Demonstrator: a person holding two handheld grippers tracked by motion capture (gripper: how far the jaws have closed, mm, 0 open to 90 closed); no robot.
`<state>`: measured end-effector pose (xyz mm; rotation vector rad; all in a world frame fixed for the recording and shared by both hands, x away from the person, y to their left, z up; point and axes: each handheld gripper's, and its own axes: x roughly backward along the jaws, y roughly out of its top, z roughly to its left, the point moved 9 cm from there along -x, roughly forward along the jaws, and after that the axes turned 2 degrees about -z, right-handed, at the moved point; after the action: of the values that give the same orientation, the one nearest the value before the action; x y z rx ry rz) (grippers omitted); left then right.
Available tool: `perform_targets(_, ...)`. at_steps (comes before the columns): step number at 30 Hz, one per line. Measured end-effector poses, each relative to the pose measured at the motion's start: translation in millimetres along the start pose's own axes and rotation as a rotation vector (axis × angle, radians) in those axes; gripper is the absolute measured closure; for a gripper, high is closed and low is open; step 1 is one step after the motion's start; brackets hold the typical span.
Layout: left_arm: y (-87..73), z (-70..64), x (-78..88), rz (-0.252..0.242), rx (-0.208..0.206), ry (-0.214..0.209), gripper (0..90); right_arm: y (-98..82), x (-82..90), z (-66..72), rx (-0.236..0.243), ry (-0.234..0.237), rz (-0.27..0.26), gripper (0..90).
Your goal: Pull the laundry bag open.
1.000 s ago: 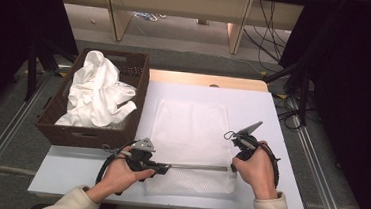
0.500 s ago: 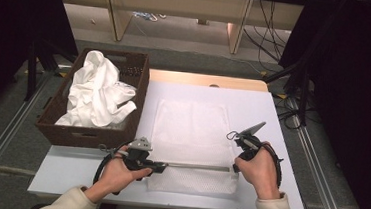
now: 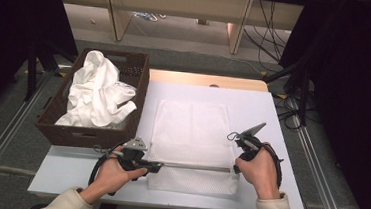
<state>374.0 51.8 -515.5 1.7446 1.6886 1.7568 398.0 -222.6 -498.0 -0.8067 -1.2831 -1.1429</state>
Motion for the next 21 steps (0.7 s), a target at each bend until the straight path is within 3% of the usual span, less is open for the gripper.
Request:
perform_targets(1,-0.6,0.7,1.5,0.001,-0.005,-0.003,86.0,2.1,-1.3,-3.2,0.015,-0.027,-0.023,87.2)
perform_targets(2,-1.0,0.2,2.2,-0.007,0.016,0.004,86.0,0.5,-0.4,-0.6,-0.031,-0.029,-0.012,87.2)
perform_targets(3,-2.1,0.7,3.5,-0.003,0.007,0.001,86.0,2.2,-4.0,-5.1,0.024,-0.035,-0.032,87.2)
perform_targets(4,-4.0,2.8,4.7,0.007,-0.001,0.002,86.0,2.2,-4.0,-5.1,0.024,-0.035,-0.032,87.2)
perform_targets(5,-6.2,3.8,6.4,0.009,0.008,0.009,86.0,-1.3,-4.0,2.5,-0.052,-0.020,0.010,87.1)
perform_targets(6,-6.2,3.8,6.4,0.009,0.008,0.009,86.0,-1.3,-4.0,2.5,-0.052,-0.020,0.010,87.1)
perform_targets(7,-8.1,3.8,8.0,0.009,0.023,0.009,86.0,-0.4,-7.3,2.7,-0.014,-0.021,0.006,87.2)
perform_targets(9,-9.2,6.0,10.3,0.013,0.009,0.020,86.0,-1.5,-9.4,6.0,-0.032,-0.024,0.019,87.2)
perform_targets(11,-11.1,7.3,13.3,0.014,0.032,0.030,86.0,-1.3,-10.2,4.0,-0.015,-0.029,0.018,87.2)
perform_targets(13,-11.5,8.8,14.9,0.011,0.028,0.030,86.0,-1.6,-9.3,5.2,-0.033,-0.022,0.021,87.1)
perform_targets(16,-13.9,10.1,18.2,0.006,0.053,0.025,86.0,-2.5,-9.8,2.3,-0.029,-0.023,0.020,87.2)
perform_targets(17,-15.9,12.1,20.4,0.011,0.058,0.036,86.0,-0.8,-12.8,-1.9,0.022,-0.030,0.000,87.2)
perform_targets(18,-15.9,12.1,20.4,0.011,0.058,0.036,86.0,-1.8,-13.2,-1.2,0.019,-0.024,0.014,87.2)
perform_targets(19,-18.4,14.3,23.4,0.015,0.063,0.044,86.0,-4.9,-13.2,1.6,-0.034,-0.038,0.044,87.2)
perform_targets(20,-18.4,14.3,23.4,0.015,0.063,0.044,86.0,-4.9,-13.2,1.6,-0.034,-0.038,0.044,87.2)
perform_targets(21,-19.5,15.3,24.8,0.021,0.057,0.037,86.0,-4.6,-15.6,0.1,-0.004,-0.029,0.040,87.2)
